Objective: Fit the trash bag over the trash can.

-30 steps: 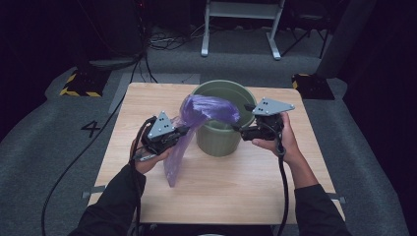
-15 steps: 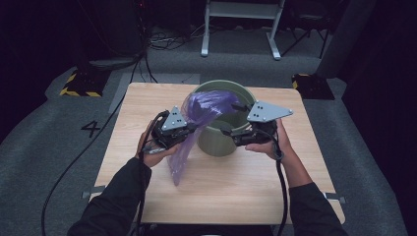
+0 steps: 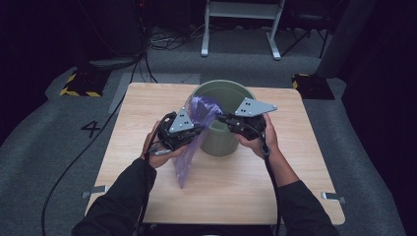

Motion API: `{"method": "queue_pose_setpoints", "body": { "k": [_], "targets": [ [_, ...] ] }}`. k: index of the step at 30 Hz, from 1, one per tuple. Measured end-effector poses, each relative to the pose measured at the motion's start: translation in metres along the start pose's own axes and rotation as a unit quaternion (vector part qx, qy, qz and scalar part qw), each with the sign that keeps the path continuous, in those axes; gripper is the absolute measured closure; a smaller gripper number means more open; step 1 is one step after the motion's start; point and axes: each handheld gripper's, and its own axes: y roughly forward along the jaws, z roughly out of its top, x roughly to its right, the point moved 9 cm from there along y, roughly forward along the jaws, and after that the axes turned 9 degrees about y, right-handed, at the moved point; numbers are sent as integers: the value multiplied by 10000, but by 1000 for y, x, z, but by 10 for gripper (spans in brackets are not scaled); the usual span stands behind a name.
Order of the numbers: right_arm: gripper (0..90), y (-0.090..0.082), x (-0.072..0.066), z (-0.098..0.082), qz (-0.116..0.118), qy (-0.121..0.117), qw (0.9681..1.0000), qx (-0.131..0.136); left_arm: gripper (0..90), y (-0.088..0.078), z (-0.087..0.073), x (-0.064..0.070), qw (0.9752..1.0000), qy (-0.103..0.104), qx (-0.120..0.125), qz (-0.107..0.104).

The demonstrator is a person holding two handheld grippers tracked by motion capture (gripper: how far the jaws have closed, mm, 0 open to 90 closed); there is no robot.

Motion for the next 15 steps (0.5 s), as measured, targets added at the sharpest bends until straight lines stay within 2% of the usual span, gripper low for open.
{"method": "queue_pose_setpoints", "body": {
  "k": [4,5,8,12,15],
  "targets": [
    [900,4,5,-5,-150,143,9998,-53,765,-1,3,2,10000,0,54,-3],
    [900,3,7,-7,-202,152,9996,-89,667,-2,3,3,9999,-61,80,-8],
    [900,1,14,-11,-312,249,9991,-150,523,-7,5,5,9996,-180,232,-55],
    [900,-5,28,-17,-497,387,9977,-246,269,-13,0,9,9991,-401,117,-77],
    [900,-9,37,-22,-612,409,9966,-368,210,-19,-4,10,9989,-452,91,-97]
  ]
}}
